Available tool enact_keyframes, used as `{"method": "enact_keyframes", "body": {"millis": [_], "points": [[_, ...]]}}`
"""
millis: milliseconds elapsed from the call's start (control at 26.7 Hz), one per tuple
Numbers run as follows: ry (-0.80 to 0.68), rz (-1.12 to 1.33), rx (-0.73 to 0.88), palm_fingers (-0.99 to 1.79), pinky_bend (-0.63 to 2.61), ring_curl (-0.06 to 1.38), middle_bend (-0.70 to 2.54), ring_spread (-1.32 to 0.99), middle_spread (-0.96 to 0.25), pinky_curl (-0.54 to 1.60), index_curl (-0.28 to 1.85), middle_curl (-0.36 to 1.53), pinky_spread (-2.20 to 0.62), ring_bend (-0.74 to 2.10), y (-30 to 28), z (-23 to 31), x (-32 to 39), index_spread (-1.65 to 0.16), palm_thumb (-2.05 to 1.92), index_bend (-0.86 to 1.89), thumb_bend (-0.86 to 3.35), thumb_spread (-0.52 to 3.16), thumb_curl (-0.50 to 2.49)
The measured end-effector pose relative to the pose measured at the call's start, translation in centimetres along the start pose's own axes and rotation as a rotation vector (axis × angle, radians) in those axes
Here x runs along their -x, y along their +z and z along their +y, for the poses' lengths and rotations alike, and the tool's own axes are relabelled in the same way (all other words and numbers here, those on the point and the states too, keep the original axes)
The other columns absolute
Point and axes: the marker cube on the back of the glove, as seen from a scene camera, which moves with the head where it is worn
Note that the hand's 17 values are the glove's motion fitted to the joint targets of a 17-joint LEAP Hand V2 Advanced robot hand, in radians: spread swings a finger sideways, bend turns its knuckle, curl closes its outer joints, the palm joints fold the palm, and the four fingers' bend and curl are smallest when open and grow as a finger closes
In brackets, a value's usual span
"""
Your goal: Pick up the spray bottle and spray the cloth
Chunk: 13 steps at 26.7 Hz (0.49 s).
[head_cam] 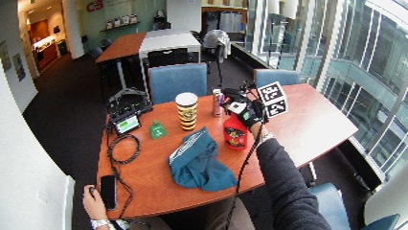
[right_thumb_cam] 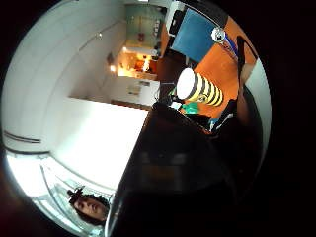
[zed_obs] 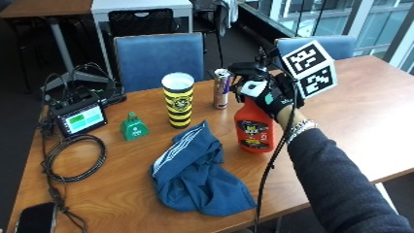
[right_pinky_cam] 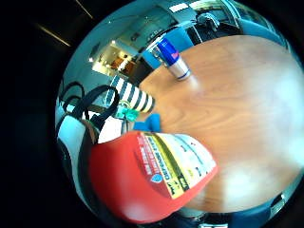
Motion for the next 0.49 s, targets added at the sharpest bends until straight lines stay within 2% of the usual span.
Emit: {"method": "enact_keyframes", "body": {"millis": [300, 487], "points": [[-0.113, 0.291, 0.368, 1.35, 0.43, 0.48, 0.64, -0.24, -0.21, 0.4, 0.51, 0.53, -0.33, 0.67, -1.7, 0.6, 2.7, -0.31, 1.03, 0.18, -0.03, 0.28, 0.7], [-0.122, 0.486, 0.522, 1.35, 0.44, 0.48, 0.64, -0.23, -0.21, 0.4, 0.52, 0.53, -0.33, 0.67, -1.3, 1.2, 4.6, -0.31, 1.03, 0.18, -0.03, 0.27, 0.71]]}}
